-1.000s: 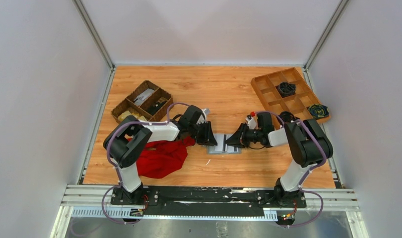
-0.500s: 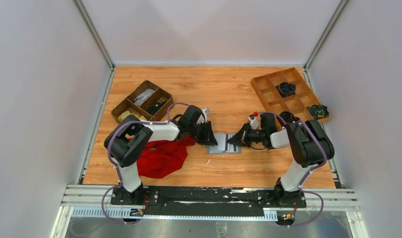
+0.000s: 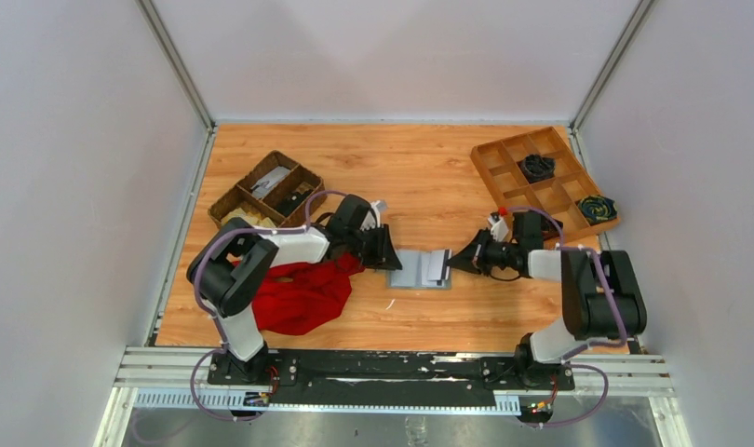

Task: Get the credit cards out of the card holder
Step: Remove the credit card from the card holder.

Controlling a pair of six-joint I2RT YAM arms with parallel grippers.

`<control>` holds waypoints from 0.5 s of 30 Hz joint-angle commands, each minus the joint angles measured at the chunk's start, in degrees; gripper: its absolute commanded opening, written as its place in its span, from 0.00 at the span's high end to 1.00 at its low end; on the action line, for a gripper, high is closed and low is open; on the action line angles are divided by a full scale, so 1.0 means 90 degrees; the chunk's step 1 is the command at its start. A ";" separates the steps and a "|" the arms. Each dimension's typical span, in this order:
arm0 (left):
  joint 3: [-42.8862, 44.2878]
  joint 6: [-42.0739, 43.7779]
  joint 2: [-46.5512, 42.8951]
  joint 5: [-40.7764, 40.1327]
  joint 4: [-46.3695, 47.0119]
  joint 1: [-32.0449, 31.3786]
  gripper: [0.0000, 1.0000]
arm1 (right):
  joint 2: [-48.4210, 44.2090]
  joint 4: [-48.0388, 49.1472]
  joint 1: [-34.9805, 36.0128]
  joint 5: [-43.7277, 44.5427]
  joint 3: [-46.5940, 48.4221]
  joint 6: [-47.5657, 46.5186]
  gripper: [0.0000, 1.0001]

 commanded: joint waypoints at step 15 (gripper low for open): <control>0.0494 -0.0112 -0.1516 0.1609 -0.0205 0.0062 0.53 | -0.2330 0.1075 -0.0047 -0.1182 -0.0159 0.0852 1.00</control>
